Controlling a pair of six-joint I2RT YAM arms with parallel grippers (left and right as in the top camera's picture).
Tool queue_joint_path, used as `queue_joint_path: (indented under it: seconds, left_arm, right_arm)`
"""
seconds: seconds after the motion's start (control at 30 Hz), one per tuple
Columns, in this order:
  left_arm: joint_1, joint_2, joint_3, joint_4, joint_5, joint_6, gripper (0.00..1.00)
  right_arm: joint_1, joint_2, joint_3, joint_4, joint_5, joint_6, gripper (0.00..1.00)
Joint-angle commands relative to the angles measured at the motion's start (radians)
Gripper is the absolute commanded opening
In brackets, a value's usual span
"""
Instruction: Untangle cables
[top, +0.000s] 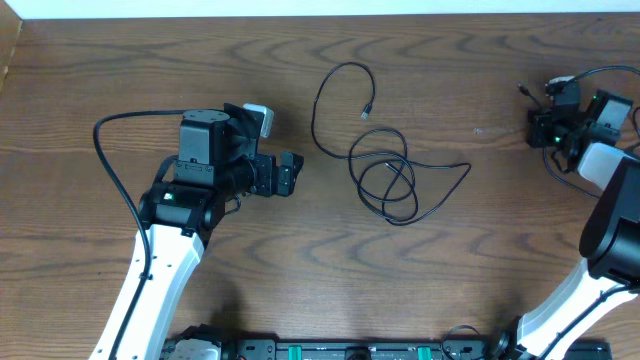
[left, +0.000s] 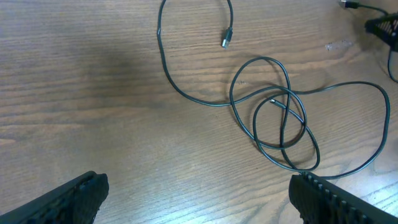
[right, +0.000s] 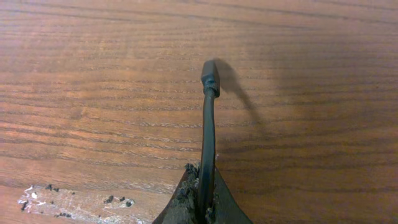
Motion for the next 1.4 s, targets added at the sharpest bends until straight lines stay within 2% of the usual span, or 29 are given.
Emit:
queue_joint_path:
  seconds: [0.0, 0.27, 0.5, 0.77, 0.93, 1.2, 1.37]
  left_arm:
    - [0.003, 0.004, -0.004, 0.0, 0.012, 0.006, 0.97]
    - [0.003, 0.004, -0.004, 0.0, 0.012, 0.006, 0.97]
    - [0.003, 0.004, -0.004, 0.0, 0.012, 0.006, 0.97]
    - [0.003, 0.004, -0.004, 0.0, 0.012, 0.006, 0.97]
    - [0.003, 0.004, -0.004, 0.0, 0.012, 0.006, 0.97]
    - [0.003, 0.004, -0.004, 0.0, 0.012, 0.006, 0.97]
    - [0.003, 0.004, -0.004, 0.0, 0.012, 0.006, 0.97]
  right_arm:
    - [-0.01, -0.135, 0.01, 0.004, 0.006, 0.019, 0.01]
    - [-0.039, -0.386, 0.009, -0.016, 0.253, 0.018, 0.01]
    - [-0.118, -0.421, 0.009, -0.029, 0.59, 0.016, 0.01]
    - [-0.294, -0.42, 0.009, -0.039, 0.595, 0.055, 0.01]
    - [-0.409, -0.383, 0.009, -0.037, 0.517, 0.06, 0.01]
    - [-0.461, -0.237, 0.009, -0.02, 0.51, 0.062, 0.01]
    - [-0.46, -0.154, 0.009, 0.009, 0.51, 0.129, 0.01]
